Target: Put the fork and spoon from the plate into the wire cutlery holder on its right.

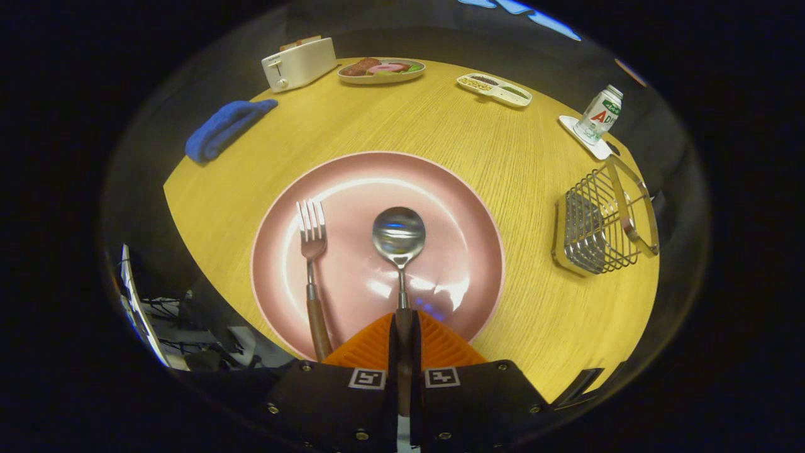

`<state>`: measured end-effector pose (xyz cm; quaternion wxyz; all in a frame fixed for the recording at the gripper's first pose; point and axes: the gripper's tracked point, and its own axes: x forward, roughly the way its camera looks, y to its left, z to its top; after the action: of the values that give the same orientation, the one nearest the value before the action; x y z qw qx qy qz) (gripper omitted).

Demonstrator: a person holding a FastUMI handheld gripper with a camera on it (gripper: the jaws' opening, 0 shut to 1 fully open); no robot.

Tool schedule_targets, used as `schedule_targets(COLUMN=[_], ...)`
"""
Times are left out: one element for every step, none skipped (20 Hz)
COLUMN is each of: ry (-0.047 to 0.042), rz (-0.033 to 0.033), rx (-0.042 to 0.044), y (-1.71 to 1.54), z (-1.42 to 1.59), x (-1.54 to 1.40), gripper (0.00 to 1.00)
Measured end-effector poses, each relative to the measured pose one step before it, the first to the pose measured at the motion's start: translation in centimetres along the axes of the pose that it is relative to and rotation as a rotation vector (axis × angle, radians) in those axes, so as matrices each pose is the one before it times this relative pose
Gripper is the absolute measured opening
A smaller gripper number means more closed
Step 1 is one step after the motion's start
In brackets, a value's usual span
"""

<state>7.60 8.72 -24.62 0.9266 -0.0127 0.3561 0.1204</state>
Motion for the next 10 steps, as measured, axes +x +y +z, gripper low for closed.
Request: schedule_targets(ry=[-0.00594, 0.00112, 0.00097, -0.0003, -0.00091, -0.00436, -0.00263, -0.0098, -0.01092, -0.01195], rz=[0.00931, 0.00561, 0.00837, 0.00923, 0.00609, 0.00405, 0.00441, 0.00429, 0.00657, 0.00913], rx=[0.0311, 0.03158, 0.02863, 0.02766, 0.01731, 0.0129, 0.01114, 0.00983, 0.00945, 0.01339], y=[0.001, 0.0, 0.023, 0.207, 0.059, 0.027, 0.002, 0.015, 0.064, 0.102], z=[0.266, 0.025, 0.034, -0.002, 0.142, 0.12, 0.226, 0.25, 0.419, 0.369], x=[-0.066, 0.024, -0.015, -0.021, -0.126, -0.123, -0.2, -0.201, -0.364, -0.295], gripper=[0.08, 0.08, 0.08, 0.08, 0.08, 0.08, 0.08, 0.08, 0.08, 0.08])
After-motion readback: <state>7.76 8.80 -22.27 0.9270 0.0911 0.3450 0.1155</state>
